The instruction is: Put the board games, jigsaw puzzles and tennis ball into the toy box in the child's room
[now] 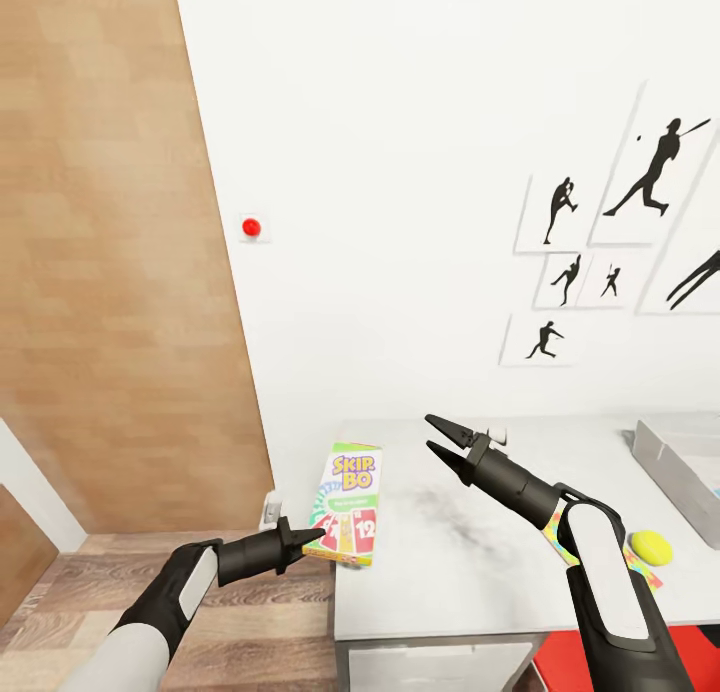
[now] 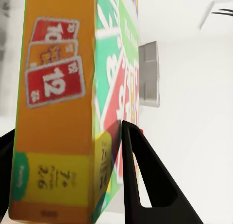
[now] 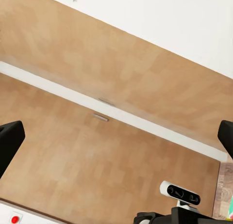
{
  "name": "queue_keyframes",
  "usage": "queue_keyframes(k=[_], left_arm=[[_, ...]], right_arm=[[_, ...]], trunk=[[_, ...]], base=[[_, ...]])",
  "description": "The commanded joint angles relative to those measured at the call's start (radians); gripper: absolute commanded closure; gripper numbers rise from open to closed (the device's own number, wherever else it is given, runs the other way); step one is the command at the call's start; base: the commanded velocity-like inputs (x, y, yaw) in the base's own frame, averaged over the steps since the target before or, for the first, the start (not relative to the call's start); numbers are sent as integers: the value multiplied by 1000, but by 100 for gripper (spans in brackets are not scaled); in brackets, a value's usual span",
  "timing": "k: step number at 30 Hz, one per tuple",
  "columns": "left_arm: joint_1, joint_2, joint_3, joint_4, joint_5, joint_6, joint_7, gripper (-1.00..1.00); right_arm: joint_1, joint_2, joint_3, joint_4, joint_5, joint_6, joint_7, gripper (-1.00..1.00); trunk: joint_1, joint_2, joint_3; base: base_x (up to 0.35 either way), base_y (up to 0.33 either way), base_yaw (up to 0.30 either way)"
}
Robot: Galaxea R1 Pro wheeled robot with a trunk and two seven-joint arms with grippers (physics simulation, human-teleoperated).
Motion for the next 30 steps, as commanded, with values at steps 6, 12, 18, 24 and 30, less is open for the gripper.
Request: queue_keyframes(k=[6,12,18,24,30], left_arm=[[-1,-1,5,-1,-2,6,-4,100],[-1,2,5,-1,-2,6,-6,100],[-1,3,5,-1,-2,6,-8,100],[-1,3,5,-1,-1,6,-8,100],[-1,3,5,-1,-1,5,-9,100]], right_arm=[[-1,1,-3,0,11,5,10,-100],[-1,1,-3,-1,13,5,10,-100],[-1,1,-3,0,13,5,10,-100],[-1,0,-3,-1,14,5,10,-100],[-1,0,-4,-1,14,5,10,-100]], trunk=[[1,-2,-2],[1,-2,-2],[1,-2,-2],[1,-2,-2],[1,-2,-2]], base=[[0,0,0],[-87,0,0],[-41,0,0],[-44,0,0],[-211,0,0]])
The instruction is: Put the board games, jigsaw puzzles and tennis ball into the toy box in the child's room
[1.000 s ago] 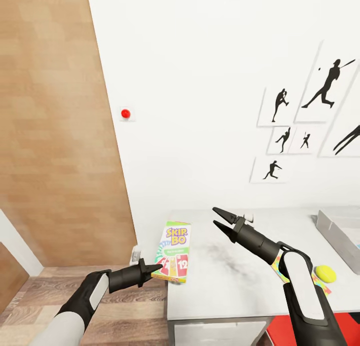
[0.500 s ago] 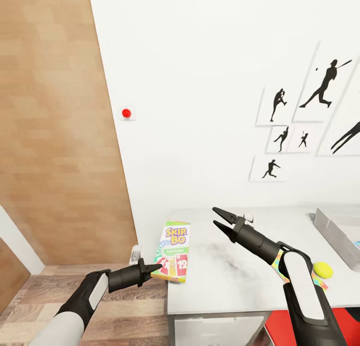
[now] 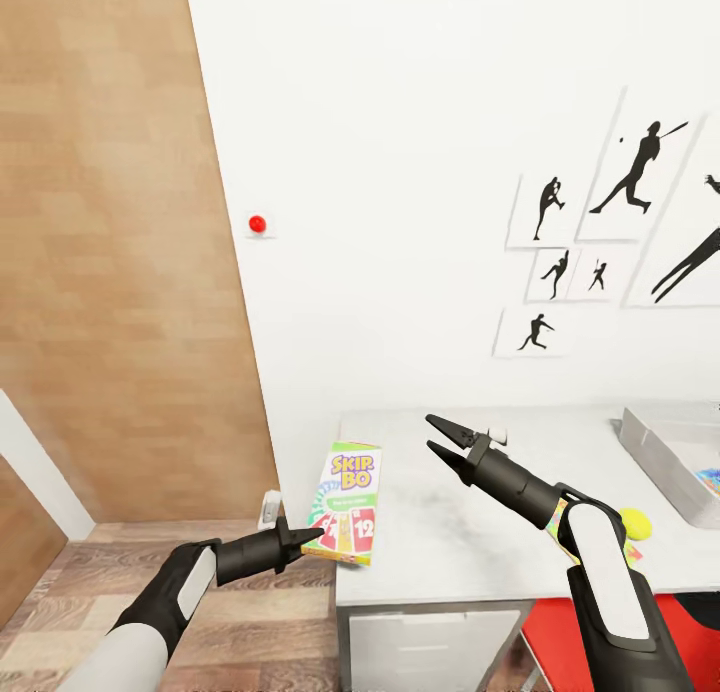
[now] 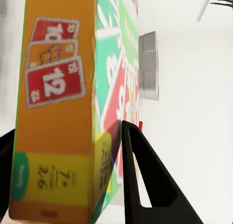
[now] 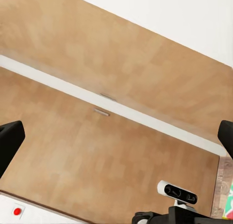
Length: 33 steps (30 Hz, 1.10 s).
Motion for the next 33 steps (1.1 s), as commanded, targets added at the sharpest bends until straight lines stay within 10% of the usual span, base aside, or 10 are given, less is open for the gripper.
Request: queue_keyframes(k=[1,17,26,33], left_arm=[[-1,-1,3,0,1,4,-2,100],[-1,0,3,0,1,4,-3,100],[-1,0,3,0,1,3,-3,100],[-1,0,3,0,1,3,-4,100]], right_arm=[[-1,0,-3,0,10,6,9,-100],[9,-11,-17,0,10,5,11,-100],[45,-17,-162,-2,17,13,148,-100],[53,-64,-187,-2,21,13,196,-100]], trunk=[[0,-2,-2],[0,-2,1],[0,-2,11],[0,-2,20]], base=[[-71,0,0],[-10,0,-37],[0,0,-203],[0,0,-212]])
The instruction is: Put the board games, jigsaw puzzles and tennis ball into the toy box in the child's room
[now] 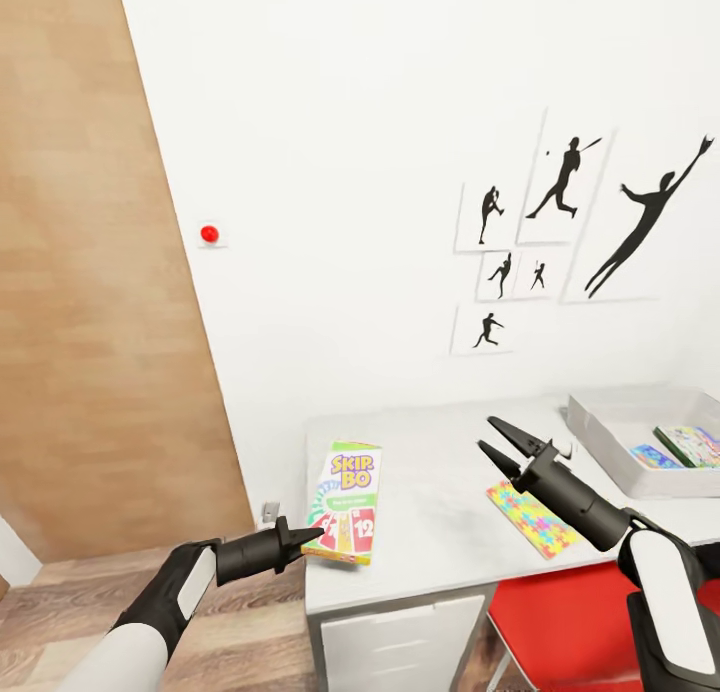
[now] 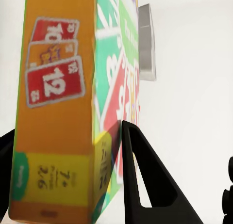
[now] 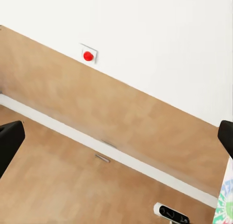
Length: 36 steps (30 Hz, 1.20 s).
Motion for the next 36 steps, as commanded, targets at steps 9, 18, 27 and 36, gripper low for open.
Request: queue_keyframes(k=[9,18,27,36], left_arm=[[-1,-1,4,0,2,7,-2,100],[-1,-2,4,0,2,7,-2,100],[-1,-3,4,0,1,7,-1,100],[-1,-4,4,0,1,6,-1,100]], right_arm=[[0,-5,-3,0,6,2,9,-100],[1,-5,-1,-2,5,0,9,-100],[1,-5,-1,-7,5,0,10,-100],[1,-4,0,-6,5,0,9,-100]], trunk=[[1,-2,8],[1,-2,19],[1,-2,30],[1,-2,40]], base=[[0,0,-212],[0,0,-212],[0,0,-212],[0,0,-212]])
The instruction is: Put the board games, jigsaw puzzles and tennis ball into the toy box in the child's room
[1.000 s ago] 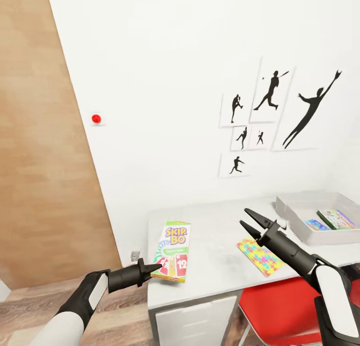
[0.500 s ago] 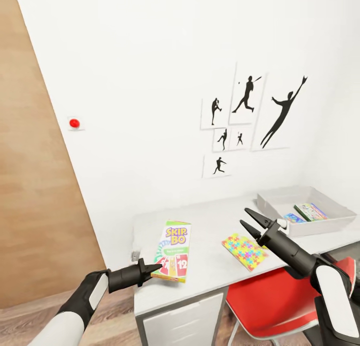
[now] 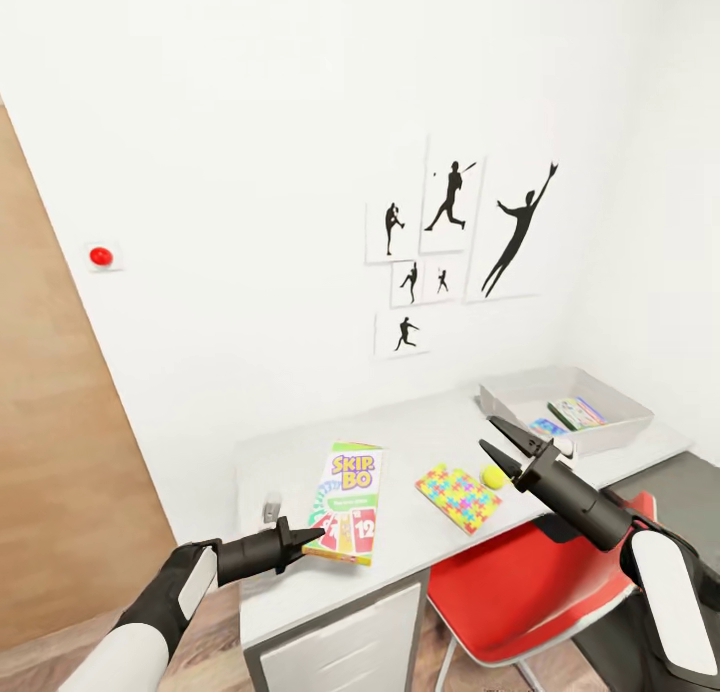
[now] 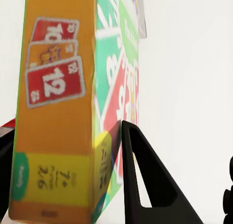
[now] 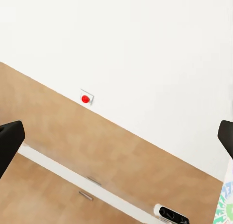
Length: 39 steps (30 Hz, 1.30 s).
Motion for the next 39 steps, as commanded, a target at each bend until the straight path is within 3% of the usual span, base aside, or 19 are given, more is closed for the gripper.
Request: queue_keyframes(k=[1,29,39], left_arm=[[-1,-1,5,-1,2,8,-3,100],[-1,-1,4,-1,2,7,-3,100],[-1,0,4,-1,2,7,-3,100]], right_arm=[[-1,0,-1,0,6,5,7,-100],[-1,-1,-3,4,7,5,7,-100],[-1,-1,-4,6,6,4,8,-100]], trunk=[[1,-2,-1],[1,-2,32],[1,-2,44]], base=[[0,0,-212],[-2,0,-212],[-228,0,-213]])
